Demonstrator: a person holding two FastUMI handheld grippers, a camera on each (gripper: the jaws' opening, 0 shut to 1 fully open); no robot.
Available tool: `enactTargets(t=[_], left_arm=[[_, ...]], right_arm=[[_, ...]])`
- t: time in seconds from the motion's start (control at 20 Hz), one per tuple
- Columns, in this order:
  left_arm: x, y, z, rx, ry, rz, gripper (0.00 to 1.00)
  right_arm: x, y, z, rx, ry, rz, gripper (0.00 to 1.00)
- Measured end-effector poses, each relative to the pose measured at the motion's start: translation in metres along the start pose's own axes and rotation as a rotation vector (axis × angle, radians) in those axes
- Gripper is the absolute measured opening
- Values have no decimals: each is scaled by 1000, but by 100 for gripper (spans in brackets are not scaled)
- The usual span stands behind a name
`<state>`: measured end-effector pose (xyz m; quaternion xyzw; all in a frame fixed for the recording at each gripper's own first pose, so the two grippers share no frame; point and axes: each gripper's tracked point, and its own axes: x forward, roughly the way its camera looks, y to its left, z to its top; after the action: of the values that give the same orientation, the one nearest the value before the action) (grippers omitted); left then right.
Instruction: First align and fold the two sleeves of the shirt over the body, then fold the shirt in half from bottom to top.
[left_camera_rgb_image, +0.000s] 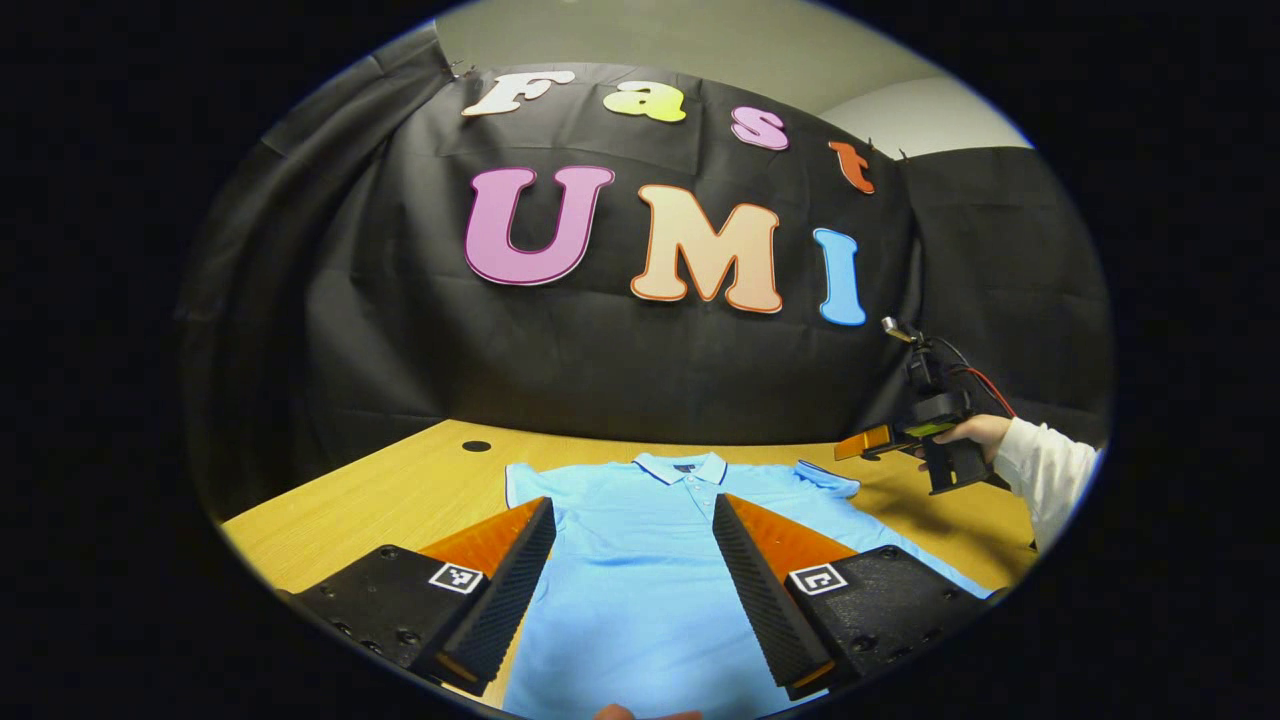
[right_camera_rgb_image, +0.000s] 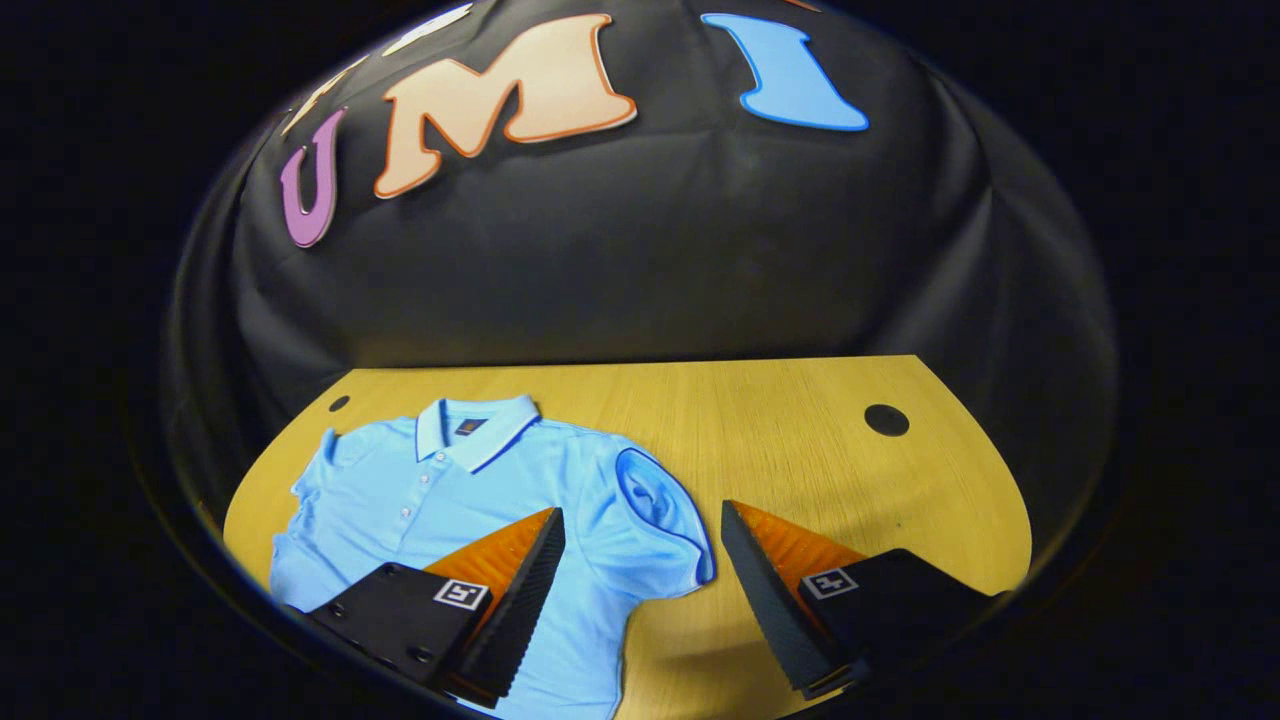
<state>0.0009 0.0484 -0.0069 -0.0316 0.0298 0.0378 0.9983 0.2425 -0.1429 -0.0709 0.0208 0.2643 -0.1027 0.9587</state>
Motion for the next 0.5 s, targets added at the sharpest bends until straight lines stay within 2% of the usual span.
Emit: enactTargets(t=[0.05, 0.15, 0.25, 0.3, 0.35, 0.45, 0.5], left_arm=[[1, 1, 0, 2, 3, 1, 95], [4, 3, -2, 3, 11, 5, 95], [3, 5, -3, 2, 15, 9, 95], [5, 5, -6, 1, 19, 10, 95], [6, 4, -7, -3, 26, 8, 95], [4, 0, -9, -10, 37, -4, 95], [5, -3, -10, -12, 37, -11, 95]], right_arm=[[9, -5, -5, -1, 15, -11, 97], [23, -17, -14, -8, 37, -44, 97], [29, -22, -27, -2, 69, -47, 94], [30, -23, -33, 0, 87, -46, 97], [32, -22, -37, -1, 101, -46, 94], [33, -19, -38, 6, 110, -34, 94], [33, -17, -41, 14, 117, -28, 97]])
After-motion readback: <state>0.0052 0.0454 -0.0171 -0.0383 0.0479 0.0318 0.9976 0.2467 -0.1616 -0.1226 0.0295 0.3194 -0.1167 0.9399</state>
